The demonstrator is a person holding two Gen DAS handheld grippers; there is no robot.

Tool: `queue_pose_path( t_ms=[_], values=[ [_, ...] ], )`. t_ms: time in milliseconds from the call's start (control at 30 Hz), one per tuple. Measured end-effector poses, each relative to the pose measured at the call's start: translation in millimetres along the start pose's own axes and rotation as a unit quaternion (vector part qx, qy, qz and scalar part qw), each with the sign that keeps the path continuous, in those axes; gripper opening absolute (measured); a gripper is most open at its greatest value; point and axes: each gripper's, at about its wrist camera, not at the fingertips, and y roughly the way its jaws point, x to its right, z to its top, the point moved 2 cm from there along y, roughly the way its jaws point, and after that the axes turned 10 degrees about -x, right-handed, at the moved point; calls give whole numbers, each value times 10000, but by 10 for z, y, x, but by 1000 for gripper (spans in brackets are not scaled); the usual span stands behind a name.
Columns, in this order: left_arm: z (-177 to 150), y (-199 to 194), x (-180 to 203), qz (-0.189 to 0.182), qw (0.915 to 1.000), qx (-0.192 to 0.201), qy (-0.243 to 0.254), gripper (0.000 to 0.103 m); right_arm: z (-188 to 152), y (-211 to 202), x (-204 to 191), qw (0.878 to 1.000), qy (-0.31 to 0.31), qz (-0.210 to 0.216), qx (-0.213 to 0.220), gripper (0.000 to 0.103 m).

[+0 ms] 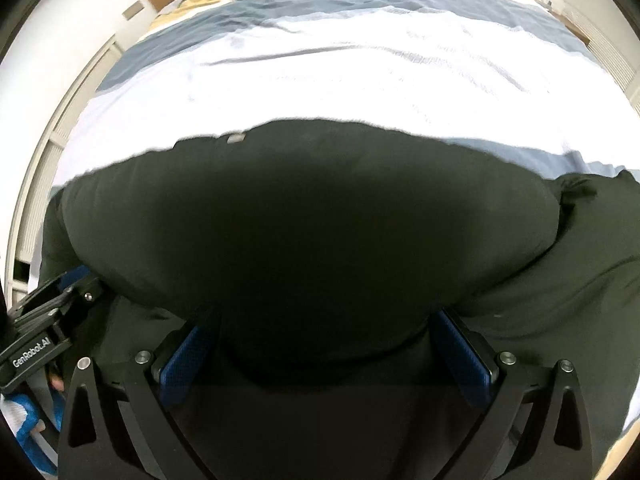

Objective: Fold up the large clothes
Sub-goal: 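Press the coat bundle flat with both grippers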

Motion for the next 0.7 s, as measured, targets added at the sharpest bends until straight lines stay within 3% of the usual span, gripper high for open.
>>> queue_pose_path(
  t_ms=[167, 433, 700],
  values=[
    [206, 158, -76, 25, 10000, -82, -29, 65, 317, 125, 56, 9999, 114, 12, 75, 103],
    [180, 26, -309, -336, 9990, -247, -169, 66, 341, 81, 382, 9993, 271, -74, 243, 102],
    [50, -458, -815, 200, 9957, 78, -897, 65, 66, -223, 1079, 9862, 805, -1433, 189, 102]
  ],
)
